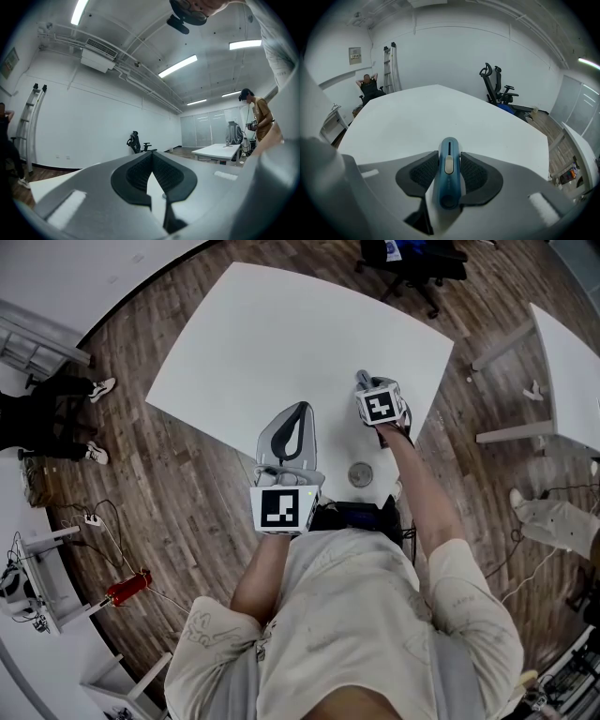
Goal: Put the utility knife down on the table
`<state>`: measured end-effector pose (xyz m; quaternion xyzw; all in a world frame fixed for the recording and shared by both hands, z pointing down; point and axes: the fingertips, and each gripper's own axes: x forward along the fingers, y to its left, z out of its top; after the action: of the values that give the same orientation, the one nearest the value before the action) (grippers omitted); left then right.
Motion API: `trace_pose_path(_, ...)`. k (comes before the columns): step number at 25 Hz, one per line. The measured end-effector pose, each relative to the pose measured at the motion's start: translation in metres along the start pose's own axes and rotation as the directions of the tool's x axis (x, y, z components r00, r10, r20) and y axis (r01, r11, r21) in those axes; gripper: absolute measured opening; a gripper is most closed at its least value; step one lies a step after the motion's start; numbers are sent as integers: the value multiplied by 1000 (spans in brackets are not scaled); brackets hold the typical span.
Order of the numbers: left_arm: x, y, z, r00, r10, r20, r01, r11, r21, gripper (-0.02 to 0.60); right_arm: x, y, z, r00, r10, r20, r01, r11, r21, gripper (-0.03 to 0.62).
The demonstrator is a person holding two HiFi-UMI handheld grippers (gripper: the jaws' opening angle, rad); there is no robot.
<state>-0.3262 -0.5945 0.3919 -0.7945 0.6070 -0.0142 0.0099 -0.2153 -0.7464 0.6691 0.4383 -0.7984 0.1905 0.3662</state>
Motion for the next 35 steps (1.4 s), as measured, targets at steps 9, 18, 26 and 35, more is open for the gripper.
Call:
trace_pose_path(9, -1, -8, -8, 1000, -9, -2, 9, 1000, 1, 18, -1, -5, -7, 1000, -3, 14, 3, 1000, 5, 188)
trace_pose_path(18, 2, -1, -2, 1000, -12, -9, 12, 1000, 4, 18, -5, -4, 1, 1000, -13, 10, 13, 1000, 10, 195)
trace_pose_path(26, 1, -5, -1, 1000, -6, 9, 6, 1000, 11, 18, -12, -3, 3, 998, 22, 54, -25, 997, 67, 250)
trace_pose_path(35, 1, -14, 4, 1000, -15, 9, 15, 1000, 6, 18, -46, -3, 39, 979, 11, 202, -24, 998, 64, 249)
